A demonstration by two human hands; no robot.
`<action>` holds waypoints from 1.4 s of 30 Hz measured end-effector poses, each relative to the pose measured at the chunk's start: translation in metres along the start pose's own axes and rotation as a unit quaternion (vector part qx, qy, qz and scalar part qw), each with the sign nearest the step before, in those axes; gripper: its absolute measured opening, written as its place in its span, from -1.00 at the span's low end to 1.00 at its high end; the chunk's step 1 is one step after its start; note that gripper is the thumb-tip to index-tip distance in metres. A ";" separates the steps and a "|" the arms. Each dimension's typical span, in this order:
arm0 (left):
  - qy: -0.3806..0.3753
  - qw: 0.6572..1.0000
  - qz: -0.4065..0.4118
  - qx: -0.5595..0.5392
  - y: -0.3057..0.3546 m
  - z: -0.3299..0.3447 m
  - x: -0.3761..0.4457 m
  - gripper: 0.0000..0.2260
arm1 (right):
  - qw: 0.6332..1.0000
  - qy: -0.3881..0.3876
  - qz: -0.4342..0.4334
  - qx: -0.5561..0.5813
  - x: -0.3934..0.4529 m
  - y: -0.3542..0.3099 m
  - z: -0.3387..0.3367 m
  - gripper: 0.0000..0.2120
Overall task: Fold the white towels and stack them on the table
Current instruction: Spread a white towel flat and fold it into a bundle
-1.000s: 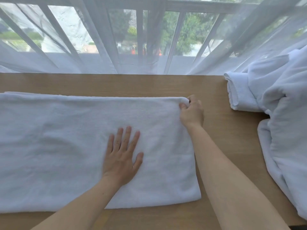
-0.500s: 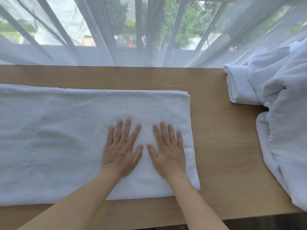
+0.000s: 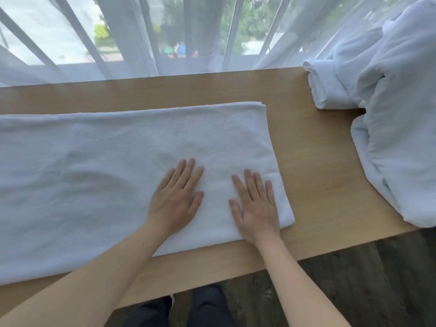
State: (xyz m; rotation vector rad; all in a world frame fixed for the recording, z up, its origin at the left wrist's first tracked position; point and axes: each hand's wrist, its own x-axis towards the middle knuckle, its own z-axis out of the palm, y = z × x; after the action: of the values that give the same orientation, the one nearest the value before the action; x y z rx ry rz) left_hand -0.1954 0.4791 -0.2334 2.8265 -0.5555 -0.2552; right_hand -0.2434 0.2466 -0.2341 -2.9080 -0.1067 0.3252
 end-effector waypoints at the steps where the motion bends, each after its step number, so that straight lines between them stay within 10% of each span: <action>1: 0.000 1.000 0.000 0.020 -0.008 0.002 -0.012 -0.43 | 0.999 -0.001 0.035 -0.001 0.003 0.004 -0.002 -0.41; 5: -0.002 0.997 -0.063 0.038 -0.020 0.005 -0.035 -0.37 | 0.987 0.025 0.156 0.029 0.021 -0.022 -0.007 -0.38; 11: -0.004 0.997 -0.062 0.042 -0.022 0.004 -0.028 -0.32 | 1.000 0.004 -0.017 0.007 0.025 -0.086 0.015 -0.41; 19: 0.006 0.998 -0.062 0.034 -0.022 0.005 -0.027 -0.33 | 0.964 0.044 0.264 0.010 0.045 -0.001 -0.016 -0.39; 24: 0.005 0.998 -0.061 0.033 -0.023 0.005 -0.026 -0.34 | 0.999 0.047 -0.003 0.019 0.006 -0.071 0.012 -0.41; 33: 0.004 0.998 -0.061 0.027 -0.020 0.000 -0.025 -0.32 | 0.969 0.063 0.240 0.016 0.015 0.006 -0.012 -0.36; 39: 0.003 0.998 -0.057 0.039 -0.021 0.002 -0.026 -0.32 | 0.998 0.027 -0.053 0.013 0.070 -0.076 -0.002 -0.48; 42: 0.012 0.997 -0.055 0.043 -0.023 0.004 -0.025 -0.32 | 0.999 0.006 -0.030 -0.014 0.110 -0.051 -0.014 -0.46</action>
State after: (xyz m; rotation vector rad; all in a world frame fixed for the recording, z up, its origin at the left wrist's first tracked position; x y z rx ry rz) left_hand -0.2114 0.5090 -0.2409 2.9441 -0.4155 -0.2233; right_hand -0.1358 0.3038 -0.2332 -2.9271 -0.1988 0.2997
